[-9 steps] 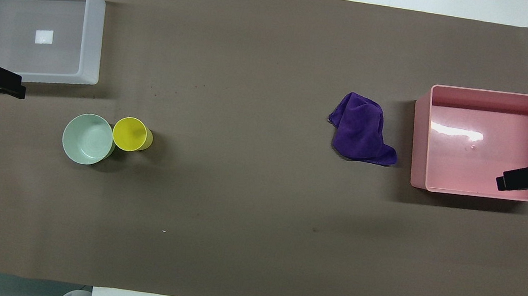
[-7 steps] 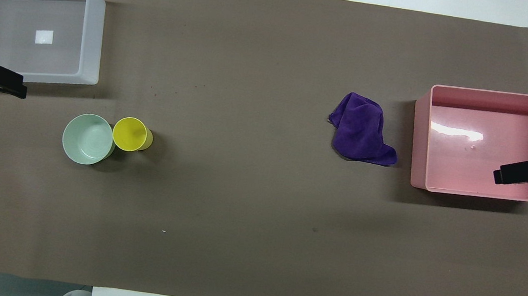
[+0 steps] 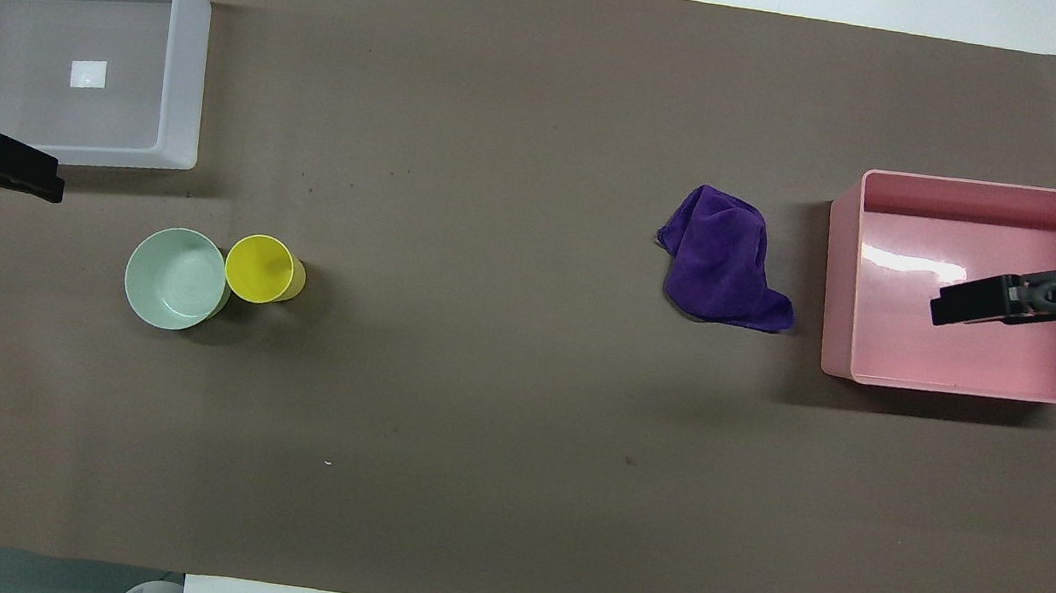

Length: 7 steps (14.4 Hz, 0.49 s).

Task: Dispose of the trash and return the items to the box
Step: 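Reach the left gripper to the green bowl while the right gripper reaches the cloth, then lift the green bowl with the left gripper while the right gripper grasps the cloth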

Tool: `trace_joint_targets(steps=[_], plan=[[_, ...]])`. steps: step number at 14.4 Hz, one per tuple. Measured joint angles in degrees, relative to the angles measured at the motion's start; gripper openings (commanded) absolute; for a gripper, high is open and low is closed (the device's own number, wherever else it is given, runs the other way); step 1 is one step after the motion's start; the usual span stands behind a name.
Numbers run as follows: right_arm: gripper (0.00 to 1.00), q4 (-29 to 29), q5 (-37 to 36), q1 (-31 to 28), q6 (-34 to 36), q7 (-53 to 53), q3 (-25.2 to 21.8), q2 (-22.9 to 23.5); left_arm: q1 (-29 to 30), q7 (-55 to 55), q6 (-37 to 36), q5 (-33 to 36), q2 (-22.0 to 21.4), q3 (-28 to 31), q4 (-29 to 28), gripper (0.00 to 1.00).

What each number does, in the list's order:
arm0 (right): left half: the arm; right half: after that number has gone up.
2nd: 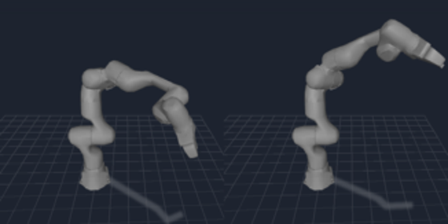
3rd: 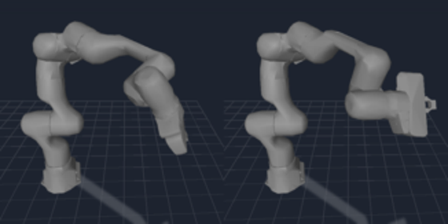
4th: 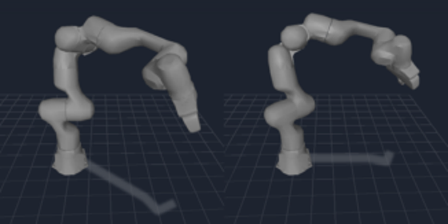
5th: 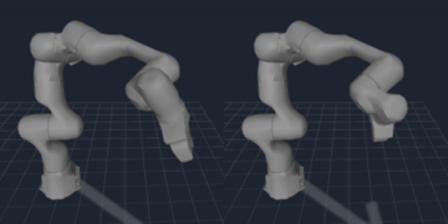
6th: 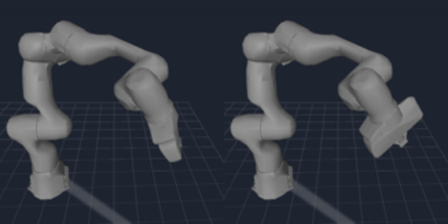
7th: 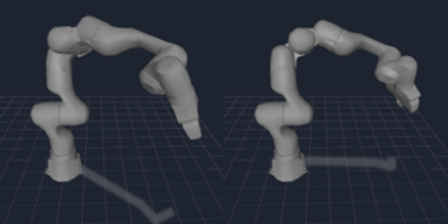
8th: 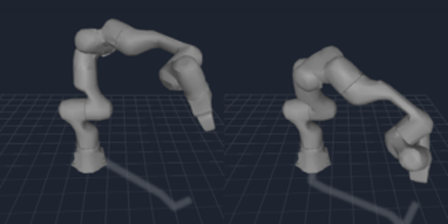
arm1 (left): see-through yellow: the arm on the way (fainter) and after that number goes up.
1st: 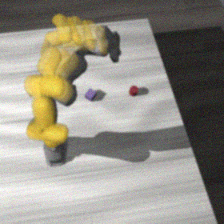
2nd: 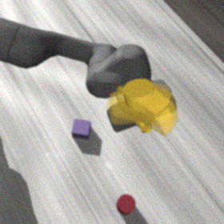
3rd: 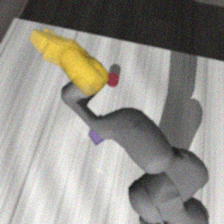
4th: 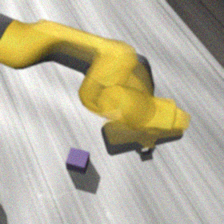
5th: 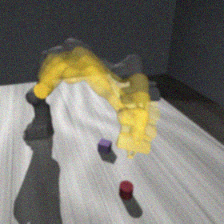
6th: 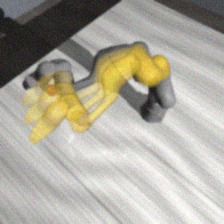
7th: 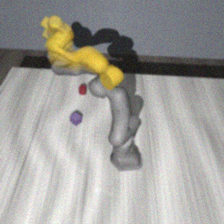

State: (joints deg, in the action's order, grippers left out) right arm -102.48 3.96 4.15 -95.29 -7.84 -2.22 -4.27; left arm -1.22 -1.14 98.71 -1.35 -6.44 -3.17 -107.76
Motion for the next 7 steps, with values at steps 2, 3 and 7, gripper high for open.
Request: trace_joint_targets(steps=[2,3,7], plan=[[1.00,-0.1,0.5,2.4,-4.8,1.0,0.1,3.8,0.0,-0.1,2.2,0.0,-1.0,0.0,-3.4,1.00],[1.00,-0.2,0.6,3.8,-7.6,1.6,0.1,6.0,0.0,-0.1,4.6,0.0,-2.1,0.0,-7.1,1.00],[0.99,-2.4,0.7,8.6,-19.7,4.3,0.2,13.7,0.1,-0.7,19.3,0.1,-5.5,0.2,-25.9,1.00]])
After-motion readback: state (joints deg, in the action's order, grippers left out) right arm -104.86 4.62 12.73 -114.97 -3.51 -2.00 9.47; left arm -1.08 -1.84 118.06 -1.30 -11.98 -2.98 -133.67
